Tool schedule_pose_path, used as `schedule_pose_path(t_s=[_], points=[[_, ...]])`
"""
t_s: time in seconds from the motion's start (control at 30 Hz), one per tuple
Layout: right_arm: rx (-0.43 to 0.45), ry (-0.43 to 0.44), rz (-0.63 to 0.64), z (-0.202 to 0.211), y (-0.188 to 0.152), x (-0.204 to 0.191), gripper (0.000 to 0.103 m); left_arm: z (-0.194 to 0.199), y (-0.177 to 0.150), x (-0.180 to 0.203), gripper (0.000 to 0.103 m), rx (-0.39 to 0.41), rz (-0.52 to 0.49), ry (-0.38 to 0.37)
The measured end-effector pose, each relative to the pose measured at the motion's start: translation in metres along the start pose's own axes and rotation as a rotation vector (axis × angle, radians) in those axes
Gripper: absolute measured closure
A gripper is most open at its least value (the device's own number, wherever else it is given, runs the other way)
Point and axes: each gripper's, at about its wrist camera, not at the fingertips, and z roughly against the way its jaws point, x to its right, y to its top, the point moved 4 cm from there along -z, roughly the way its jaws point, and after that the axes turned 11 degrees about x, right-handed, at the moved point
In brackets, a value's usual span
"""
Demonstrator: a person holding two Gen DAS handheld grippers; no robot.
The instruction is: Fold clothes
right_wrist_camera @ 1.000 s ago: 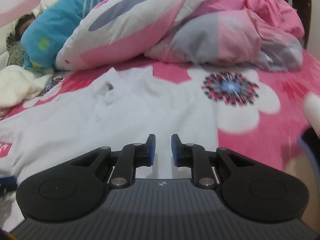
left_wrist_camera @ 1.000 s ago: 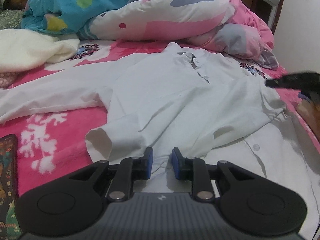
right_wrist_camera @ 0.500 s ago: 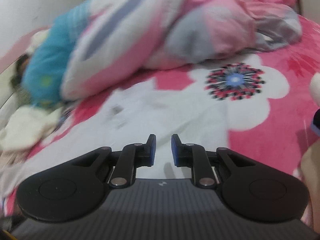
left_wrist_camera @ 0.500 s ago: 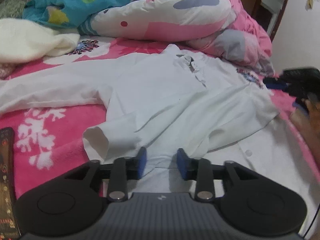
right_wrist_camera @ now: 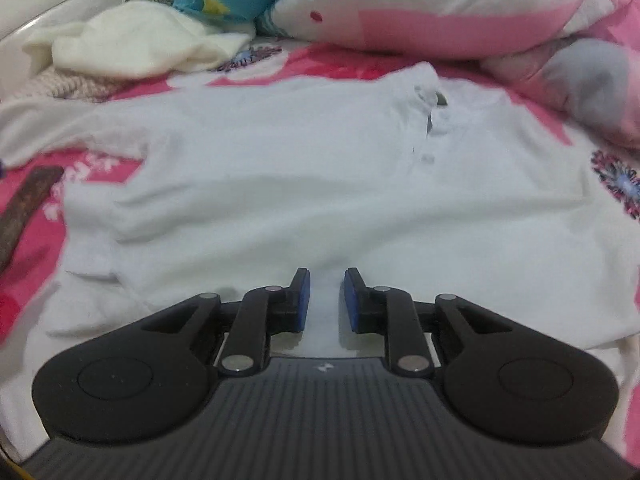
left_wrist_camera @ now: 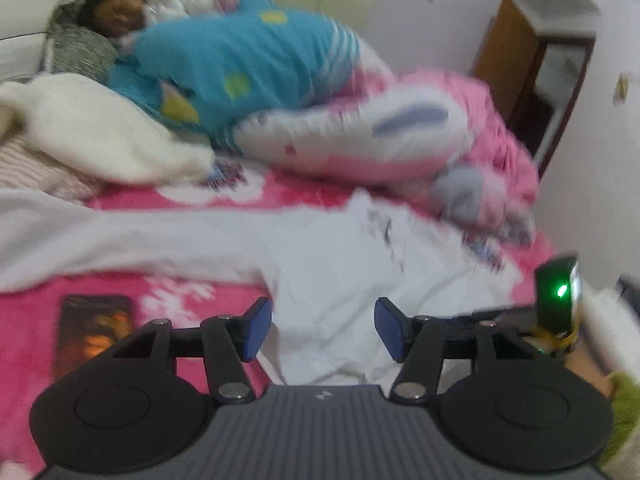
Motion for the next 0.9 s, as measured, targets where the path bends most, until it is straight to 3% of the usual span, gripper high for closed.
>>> schedule_pose_path(t_s=[0.13, 0.23, 0.37, 0.53, 0.7, 0.77, 0.8, 0.87, 0.9], points=[[0.092, 0.077, -0.057, 0.030, 0.041, -0.017, 0.083, 0.059, 0.050, -0.046, 0.039, 0.122, 0.053, 0.048], [0.164, 0.181, -0.056, 0.048, 0.074, -0.046, 0.078, 0.100, 0.076, -0.089, 0.036, 0.204, 0.078, 0.154], [0.210, 0.349, -0.062, 0.054, 0.108, -0.094, 0.070, 0.127, 0.080, -0.154, 0.031, 0.256, 0.100, 0.322], [0.216, 0.455, -0.059, 0.041, 0.123, -0.142, 0.061, 0.099, 0.045, -0.218, 0.030, 0.202, 0.113, 0.446], [0.178, 0.458, -0.098, 0.030, 0.110, -0.149, 0.061, 0.039, 0.017, -0.250, 0.030, 0.127, 0.014, 0.532], [0.164, 0.436, -0.117, 0.030, 0.103, -0.143, 0.061, 0.022, 0.010, -0.261, 0.036, 0.123, -0.005, 0.566], [0.161, 0.423, -0.124, 0.032, 0.099, -0.138, 0.061, 0.018, 0.007, -0.266, 0.046, 0.119, -0.002, 0.575], [0.157, 0.386, -0.145, 0.036, 0.088, -0.125, 0.061, 0.007, 0.003, -0.278, 0.078, 0.088, 0.021, 0.576], [0.155, 0.366, -0.158, 0.039, 0.083, -0.118, 0.061, 0.001, 0.001, -0.283, 0.100, 0.058, 0.049, 0.584]])
